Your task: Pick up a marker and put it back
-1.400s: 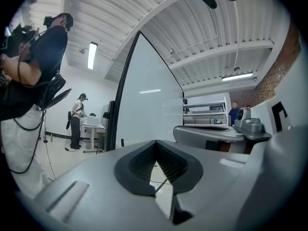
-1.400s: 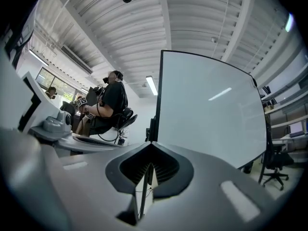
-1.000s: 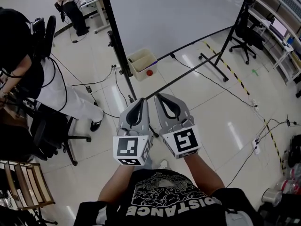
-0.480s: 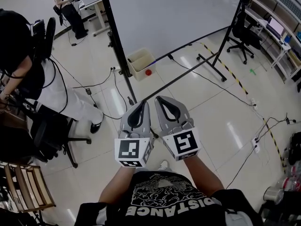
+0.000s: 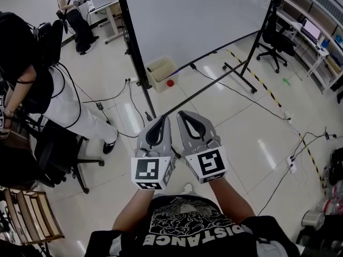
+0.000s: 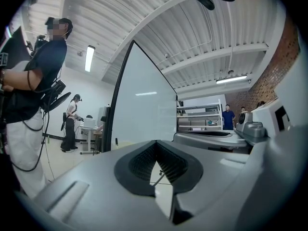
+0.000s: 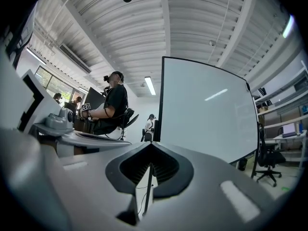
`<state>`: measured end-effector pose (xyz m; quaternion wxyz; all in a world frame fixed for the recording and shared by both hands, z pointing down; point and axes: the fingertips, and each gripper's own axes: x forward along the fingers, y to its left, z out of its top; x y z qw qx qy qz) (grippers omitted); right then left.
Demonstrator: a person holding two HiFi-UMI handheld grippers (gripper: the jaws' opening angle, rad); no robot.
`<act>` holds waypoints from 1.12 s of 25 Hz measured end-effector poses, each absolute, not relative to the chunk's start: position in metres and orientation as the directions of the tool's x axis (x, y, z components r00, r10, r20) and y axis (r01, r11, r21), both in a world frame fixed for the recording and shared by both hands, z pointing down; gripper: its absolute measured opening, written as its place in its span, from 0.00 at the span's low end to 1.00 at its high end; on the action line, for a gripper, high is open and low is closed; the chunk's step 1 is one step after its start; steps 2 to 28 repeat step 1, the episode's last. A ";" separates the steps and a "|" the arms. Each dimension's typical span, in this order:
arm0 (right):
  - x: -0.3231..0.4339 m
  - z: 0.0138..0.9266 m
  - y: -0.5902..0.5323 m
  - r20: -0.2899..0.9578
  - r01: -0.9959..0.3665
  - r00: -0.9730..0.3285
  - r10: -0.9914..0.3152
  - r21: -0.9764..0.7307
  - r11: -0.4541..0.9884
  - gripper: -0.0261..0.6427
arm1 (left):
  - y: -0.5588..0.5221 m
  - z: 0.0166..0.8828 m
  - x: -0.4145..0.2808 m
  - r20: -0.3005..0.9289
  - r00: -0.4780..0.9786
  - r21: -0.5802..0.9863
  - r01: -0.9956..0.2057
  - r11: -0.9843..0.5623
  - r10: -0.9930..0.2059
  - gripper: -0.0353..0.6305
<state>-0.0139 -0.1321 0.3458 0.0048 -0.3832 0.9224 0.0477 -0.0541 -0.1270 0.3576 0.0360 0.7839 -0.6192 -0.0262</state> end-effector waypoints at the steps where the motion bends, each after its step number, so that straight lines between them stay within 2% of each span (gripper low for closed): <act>1: -0.013 0.347 -0.132 -0.045 -0.710 -0.704 -0.709 0.083 0.700 0.04 | -0.127 0.359 -0.054 0.005 0.235 0.090 -0.968 -0.233 -0.972 0.06; 28: -0.013 0.347 -0.132 -0.045 -0.710 -0.704 -0.709 0.083 0.700 0.04 | -0.127 0.359 -0.054 0.005 0.235 0.090 -0.968 -0.233 -0.972 0.06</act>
